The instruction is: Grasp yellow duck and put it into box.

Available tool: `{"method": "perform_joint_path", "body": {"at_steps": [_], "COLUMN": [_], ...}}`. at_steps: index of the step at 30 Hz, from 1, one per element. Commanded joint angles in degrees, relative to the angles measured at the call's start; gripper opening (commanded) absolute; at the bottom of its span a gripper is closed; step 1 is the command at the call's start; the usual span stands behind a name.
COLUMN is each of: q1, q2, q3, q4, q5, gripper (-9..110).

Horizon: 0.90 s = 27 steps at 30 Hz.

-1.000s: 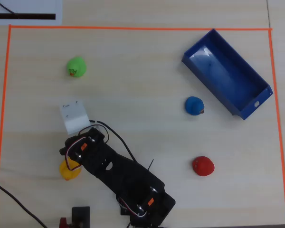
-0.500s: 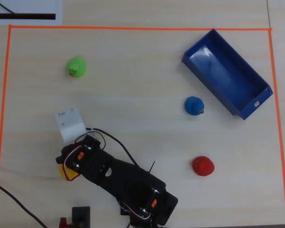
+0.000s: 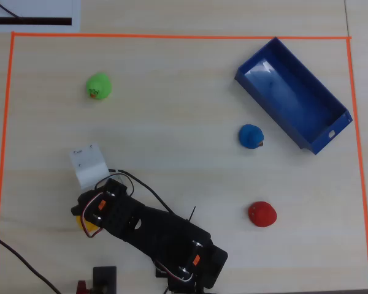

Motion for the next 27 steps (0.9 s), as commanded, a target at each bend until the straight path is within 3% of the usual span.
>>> {"method": "perform_joint_path", "body": {"at_steps": [1,27], "q1": [-1.76,-7.38], "q2": [-0.35,1.23], "q3": [0.62,9.67], "q4": [-1.67,-5.89], "q5": [0.88,5.62], "gripper": [36,35]}}
